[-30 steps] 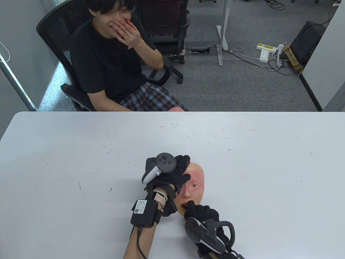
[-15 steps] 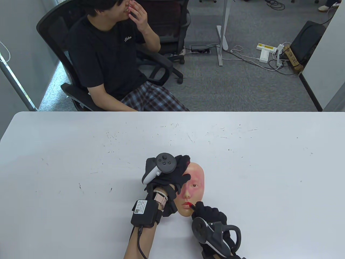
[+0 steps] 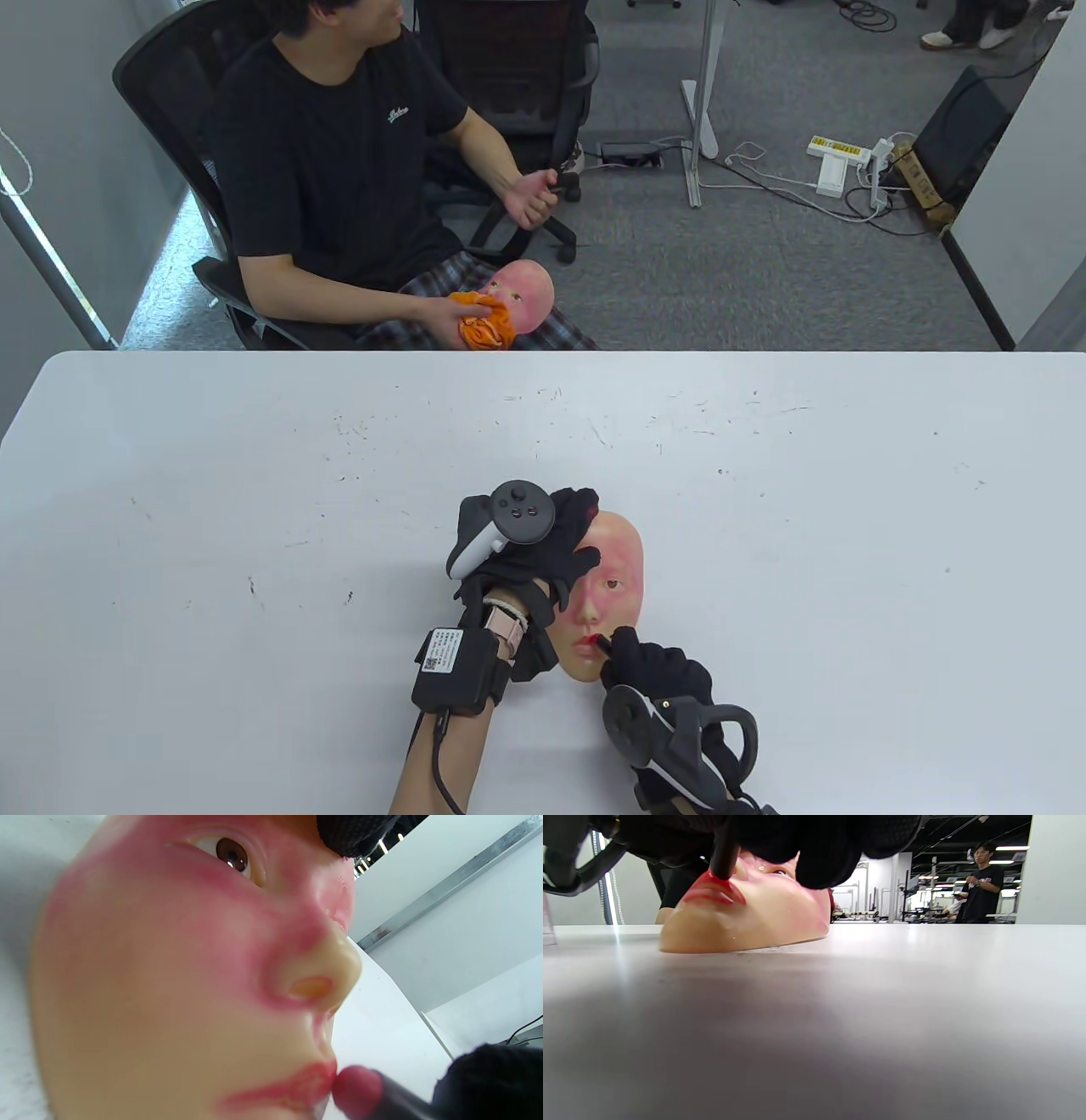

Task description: Apply lipstick on mannequin lips

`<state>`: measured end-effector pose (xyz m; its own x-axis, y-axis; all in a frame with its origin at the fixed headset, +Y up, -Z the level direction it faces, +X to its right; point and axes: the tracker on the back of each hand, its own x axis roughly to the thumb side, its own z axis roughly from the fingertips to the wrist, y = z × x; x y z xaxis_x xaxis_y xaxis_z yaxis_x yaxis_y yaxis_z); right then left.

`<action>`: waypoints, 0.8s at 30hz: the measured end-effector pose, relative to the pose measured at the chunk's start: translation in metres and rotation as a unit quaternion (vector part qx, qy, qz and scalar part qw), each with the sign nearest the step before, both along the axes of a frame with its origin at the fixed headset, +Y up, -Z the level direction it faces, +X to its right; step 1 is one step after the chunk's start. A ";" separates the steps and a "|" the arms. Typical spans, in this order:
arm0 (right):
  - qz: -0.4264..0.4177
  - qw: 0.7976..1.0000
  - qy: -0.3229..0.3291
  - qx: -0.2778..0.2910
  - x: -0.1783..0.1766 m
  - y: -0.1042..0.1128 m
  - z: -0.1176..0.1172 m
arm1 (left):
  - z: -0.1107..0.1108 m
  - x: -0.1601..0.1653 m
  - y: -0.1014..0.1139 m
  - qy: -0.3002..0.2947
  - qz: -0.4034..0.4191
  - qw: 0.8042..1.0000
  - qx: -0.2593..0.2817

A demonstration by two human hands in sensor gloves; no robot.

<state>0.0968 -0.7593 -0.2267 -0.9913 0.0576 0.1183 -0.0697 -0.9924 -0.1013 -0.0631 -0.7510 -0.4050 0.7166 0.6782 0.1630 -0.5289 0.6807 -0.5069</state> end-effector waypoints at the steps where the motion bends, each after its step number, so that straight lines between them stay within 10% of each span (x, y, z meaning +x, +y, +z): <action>1: 0.001 1.000 0.011 0.001 -0.002 0.000 0.001 | 0.000 0.000 0.000 0.000 0.000 1.000 0.001; 24: 0.018 1.000 0.014 -0.012 -0.010 -0.001 0.000 | 0.000 0.000 -0.001 0.000 0.002 1.000 0.001</action>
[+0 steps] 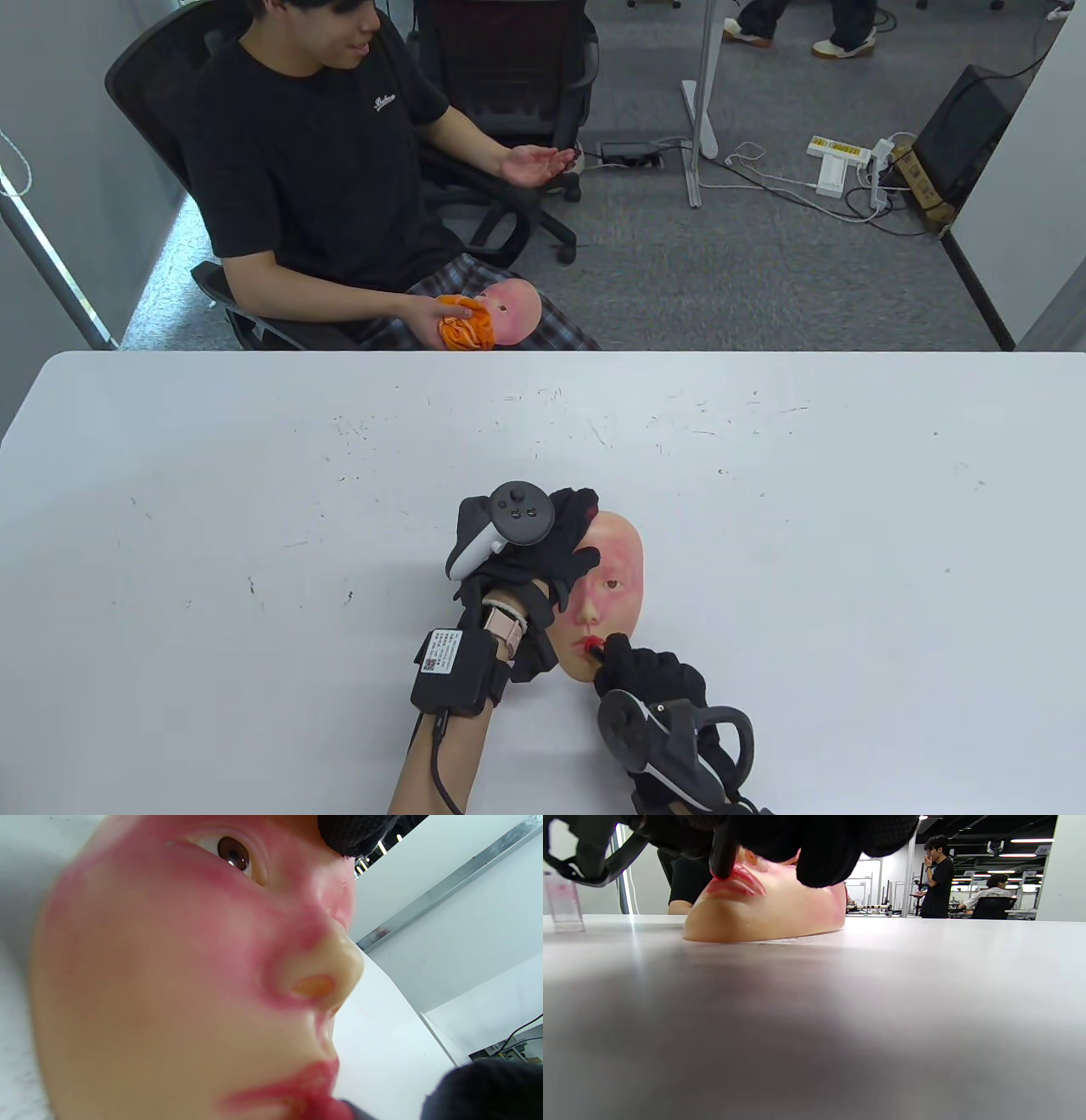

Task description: Apply lipstick on mannequin lips

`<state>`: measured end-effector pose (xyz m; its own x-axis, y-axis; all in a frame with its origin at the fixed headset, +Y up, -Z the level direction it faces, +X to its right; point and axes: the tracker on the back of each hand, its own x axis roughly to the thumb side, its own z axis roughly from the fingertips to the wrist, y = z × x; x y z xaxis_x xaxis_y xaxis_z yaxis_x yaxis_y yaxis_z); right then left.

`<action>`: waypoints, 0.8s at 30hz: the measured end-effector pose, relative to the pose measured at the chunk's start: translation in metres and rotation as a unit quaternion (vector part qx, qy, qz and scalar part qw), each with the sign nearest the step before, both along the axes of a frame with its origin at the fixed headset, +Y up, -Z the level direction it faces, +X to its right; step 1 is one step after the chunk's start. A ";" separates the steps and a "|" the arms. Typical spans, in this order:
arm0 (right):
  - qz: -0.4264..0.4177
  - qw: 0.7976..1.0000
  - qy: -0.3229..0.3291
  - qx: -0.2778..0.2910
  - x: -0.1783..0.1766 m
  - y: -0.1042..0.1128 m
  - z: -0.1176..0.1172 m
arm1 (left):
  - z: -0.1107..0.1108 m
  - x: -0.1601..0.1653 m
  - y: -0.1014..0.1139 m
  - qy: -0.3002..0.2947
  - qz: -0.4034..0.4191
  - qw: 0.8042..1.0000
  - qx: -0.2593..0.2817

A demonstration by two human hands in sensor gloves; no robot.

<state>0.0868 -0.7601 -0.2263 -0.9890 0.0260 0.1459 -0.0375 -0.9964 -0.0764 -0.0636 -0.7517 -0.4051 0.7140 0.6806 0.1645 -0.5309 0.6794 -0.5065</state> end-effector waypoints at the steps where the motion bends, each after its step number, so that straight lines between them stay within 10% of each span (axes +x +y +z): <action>1: -0.005 1.000 -0.001 0.002 -0.002 0.000 -0.001 | 0.000 0.000 0.000 0.000 0.000 1.000 0.000; 24: -0.026 0.999 -0.034 -0.019 0.015 -0.001 -0.002 | 0.000 0.000 0.000 0.000 0.000 1.000 -0.002</action>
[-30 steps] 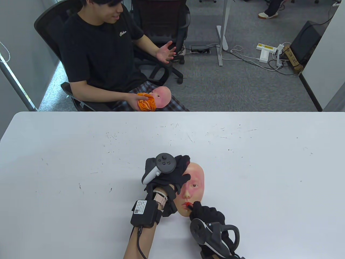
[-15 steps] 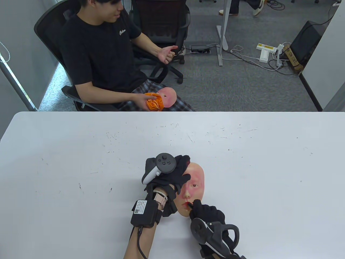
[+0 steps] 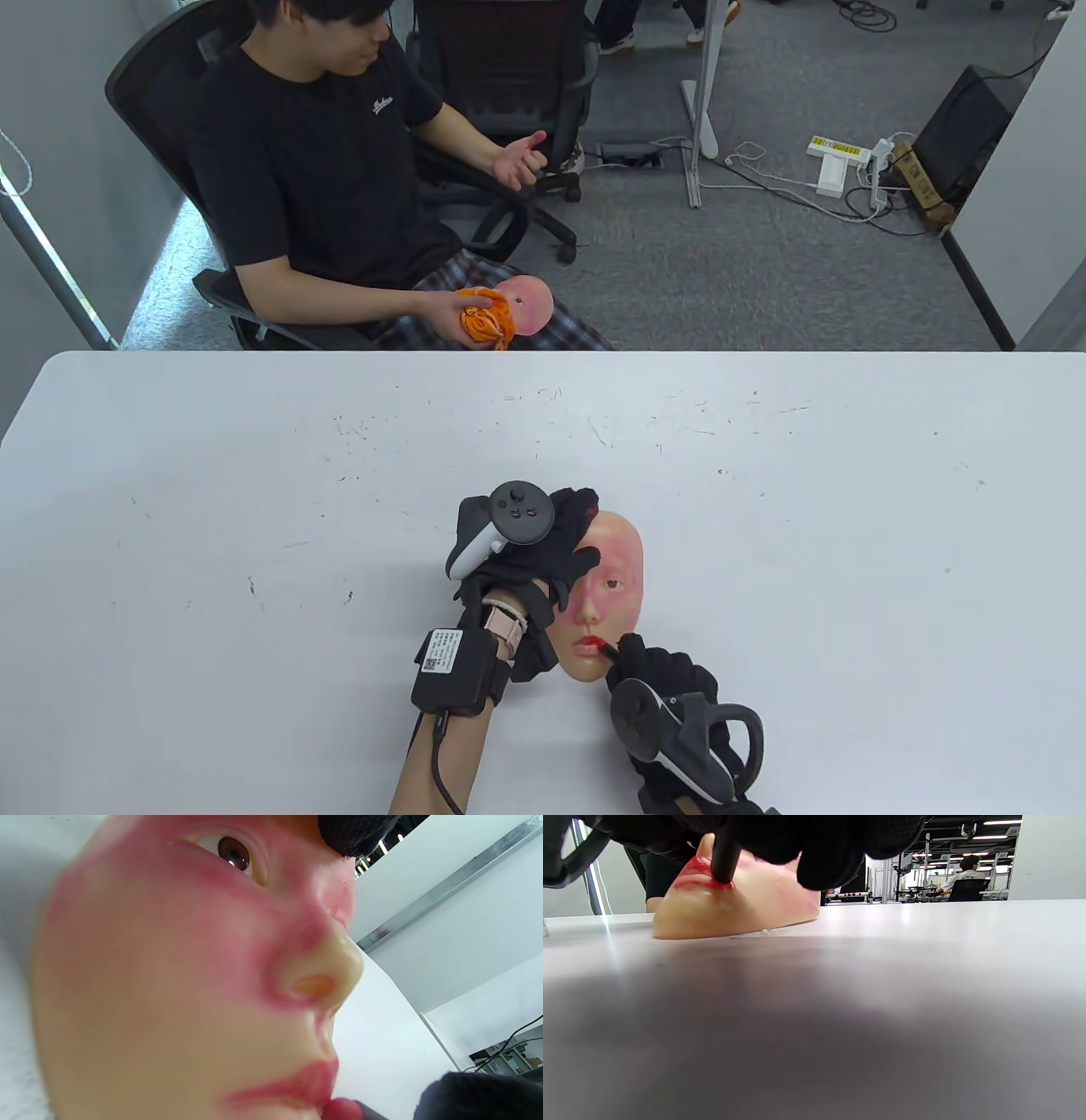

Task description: Apply lipstick on mannequin lips

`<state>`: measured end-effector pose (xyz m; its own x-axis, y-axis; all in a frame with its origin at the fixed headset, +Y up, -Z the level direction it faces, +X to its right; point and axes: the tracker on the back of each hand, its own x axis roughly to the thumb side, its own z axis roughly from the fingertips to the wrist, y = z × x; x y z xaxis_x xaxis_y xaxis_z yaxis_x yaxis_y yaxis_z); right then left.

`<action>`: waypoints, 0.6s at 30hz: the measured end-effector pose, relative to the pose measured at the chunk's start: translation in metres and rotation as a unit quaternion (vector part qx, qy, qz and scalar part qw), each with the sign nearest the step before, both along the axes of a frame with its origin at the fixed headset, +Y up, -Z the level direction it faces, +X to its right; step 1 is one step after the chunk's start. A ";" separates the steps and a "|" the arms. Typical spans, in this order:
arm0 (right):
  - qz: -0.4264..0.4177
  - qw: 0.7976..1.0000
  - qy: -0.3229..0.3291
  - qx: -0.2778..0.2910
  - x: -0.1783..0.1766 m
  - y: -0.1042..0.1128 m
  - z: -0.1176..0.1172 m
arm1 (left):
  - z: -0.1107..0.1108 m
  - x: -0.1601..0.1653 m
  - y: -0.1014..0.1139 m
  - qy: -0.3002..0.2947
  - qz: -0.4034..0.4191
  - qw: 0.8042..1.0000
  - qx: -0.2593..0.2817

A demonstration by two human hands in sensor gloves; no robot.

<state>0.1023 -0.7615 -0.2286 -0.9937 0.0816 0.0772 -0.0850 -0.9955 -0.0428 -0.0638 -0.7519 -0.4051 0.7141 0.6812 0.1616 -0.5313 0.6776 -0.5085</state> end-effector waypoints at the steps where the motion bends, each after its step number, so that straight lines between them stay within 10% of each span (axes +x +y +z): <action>1: 0.003 1.000 0.009 0.007 -0.002 0.000 0.001 | 0.000 0.000 0.000 0.000 0.000 1.000 0.000; 18: 0.046 0.997 0.060 0.035 -0.027 0.002 -0.002 | -0.001 0.000 0.000 -0.002 0.001 1.000 -0.001</action>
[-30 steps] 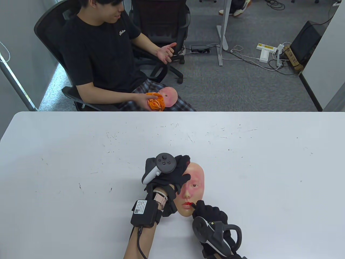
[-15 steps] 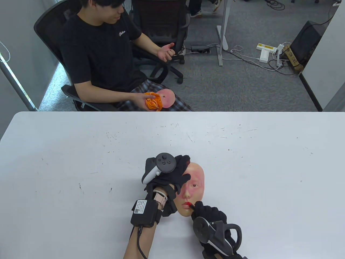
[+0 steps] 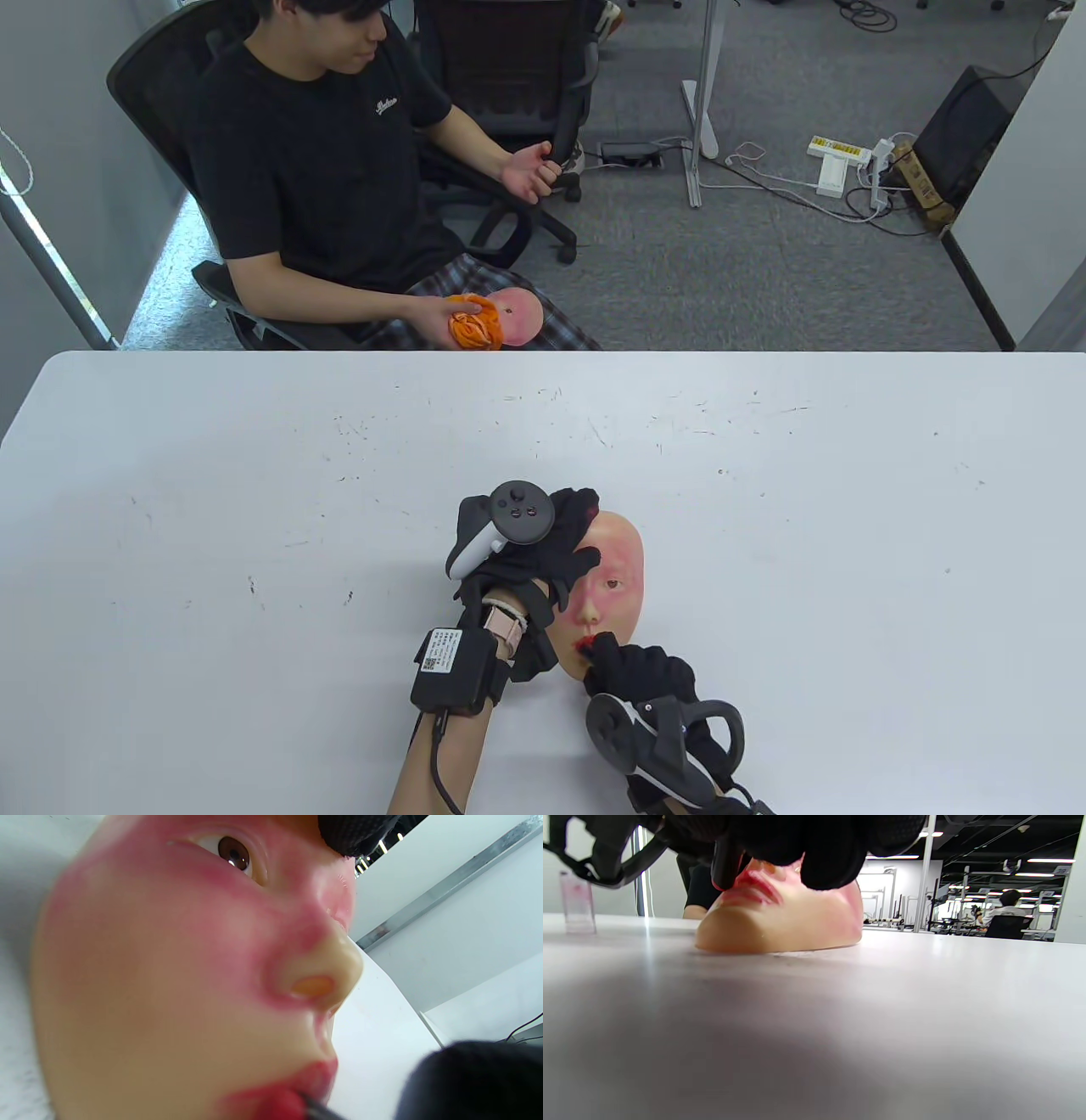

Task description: Apply lipstick on mannequin lips

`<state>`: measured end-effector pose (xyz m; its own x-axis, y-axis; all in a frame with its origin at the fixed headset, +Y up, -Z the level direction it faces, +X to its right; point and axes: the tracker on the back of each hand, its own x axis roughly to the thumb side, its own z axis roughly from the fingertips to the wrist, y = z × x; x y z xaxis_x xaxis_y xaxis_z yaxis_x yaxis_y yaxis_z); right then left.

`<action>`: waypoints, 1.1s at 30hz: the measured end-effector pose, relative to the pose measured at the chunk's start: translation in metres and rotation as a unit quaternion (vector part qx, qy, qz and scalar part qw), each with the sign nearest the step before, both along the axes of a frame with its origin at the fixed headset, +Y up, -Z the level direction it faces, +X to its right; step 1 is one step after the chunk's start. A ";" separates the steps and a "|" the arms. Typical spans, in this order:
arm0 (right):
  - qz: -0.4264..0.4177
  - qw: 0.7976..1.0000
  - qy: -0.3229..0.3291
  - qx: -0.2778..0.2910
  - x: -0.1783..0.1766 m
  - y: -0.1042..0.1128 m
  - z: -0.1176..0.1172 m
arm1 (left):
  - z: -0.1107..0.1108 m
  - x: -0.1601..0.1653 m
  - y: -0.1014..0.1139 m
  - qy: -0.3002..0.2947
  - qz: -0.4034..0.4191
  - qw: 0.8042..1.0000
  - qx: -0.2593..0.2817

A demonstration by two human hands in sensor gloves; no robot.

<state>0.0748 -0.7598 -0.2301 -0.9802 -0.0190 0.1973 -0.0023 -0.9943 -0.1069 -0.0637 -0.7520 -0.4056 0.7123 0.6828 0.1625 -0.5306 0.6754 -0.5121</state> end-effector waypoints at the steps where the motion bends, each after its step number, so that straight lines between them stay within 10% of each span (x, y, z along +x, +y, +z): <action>1: 0.014 1.000 -0.002 -0.006 -0.003 -0.001 -0.001 | 0.000 0.000 0.000 0.000 0.000 1.000 0.000; 33: 0.106 0.992 0.014 0.063 -0.011 0.003 0.010 | 0.000 -0.001 0.000 -0.001 0.006 1.000 -0.003</action>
<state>0.0635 -0.7566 -0.2198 -0.9458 -0.2504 0.2067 0.2012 -0.9516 -0.2324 -0.0647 -0.7523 -0.4060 0.7034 0.6925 0.1605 -0.5375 0.6658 -0.5175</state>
